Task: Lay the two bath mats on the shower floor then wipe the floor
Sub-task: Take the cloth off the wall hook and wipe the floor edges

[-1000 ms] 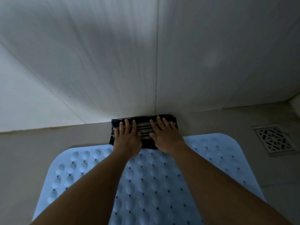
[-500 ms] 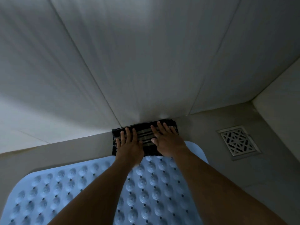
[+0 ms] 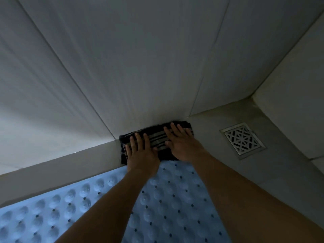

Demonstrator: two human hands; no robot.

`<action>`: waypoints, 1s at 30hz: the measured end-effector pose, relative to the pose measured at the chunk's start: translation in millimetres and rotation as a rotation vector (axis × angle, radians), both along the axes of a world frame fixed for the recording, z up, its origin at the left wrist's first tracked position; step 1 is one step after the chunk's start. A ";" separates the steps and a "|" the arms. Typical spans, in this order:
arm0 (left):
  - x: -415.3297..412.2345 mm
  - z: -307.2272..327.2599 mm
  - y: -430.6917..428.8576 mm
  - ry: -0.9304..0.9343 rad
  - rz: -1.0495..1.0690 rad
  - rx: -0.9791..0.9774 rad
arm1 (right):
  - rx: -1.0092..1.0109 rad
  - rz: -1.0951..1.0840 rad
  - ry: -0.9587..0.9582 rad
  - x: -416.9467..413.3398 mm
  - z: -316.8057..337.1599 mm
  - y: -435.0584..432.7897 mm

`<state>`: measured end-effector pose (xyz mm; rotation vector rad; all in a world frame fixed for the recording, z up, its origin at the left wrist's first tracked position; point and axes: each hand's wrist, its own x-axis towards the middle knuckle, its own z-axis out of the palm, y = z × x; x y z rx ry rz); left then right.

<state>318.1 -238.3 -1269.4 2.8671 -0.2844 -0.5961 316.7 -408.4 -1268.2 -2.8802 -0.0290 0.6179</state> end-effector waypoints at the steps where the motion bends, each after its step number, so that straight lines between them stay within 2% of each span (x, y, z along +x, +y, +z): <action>1: 0.7 0.6 -7.0 0.011 -0.019 -0.006 | -0.008 -0.025 0.010 -1.7 0.8 -5.3; 22: 26.4 5.0 -83.2 0.034 -0.496 0.021 | 0.008 -0.479 -0.008 -61.1 3.3 -52.0; 30: 41.7 5.7 -109.4 0.031 -0.678 -0.044 | 0.041 -0.641 -0.017 -89.7 2.1 -54.7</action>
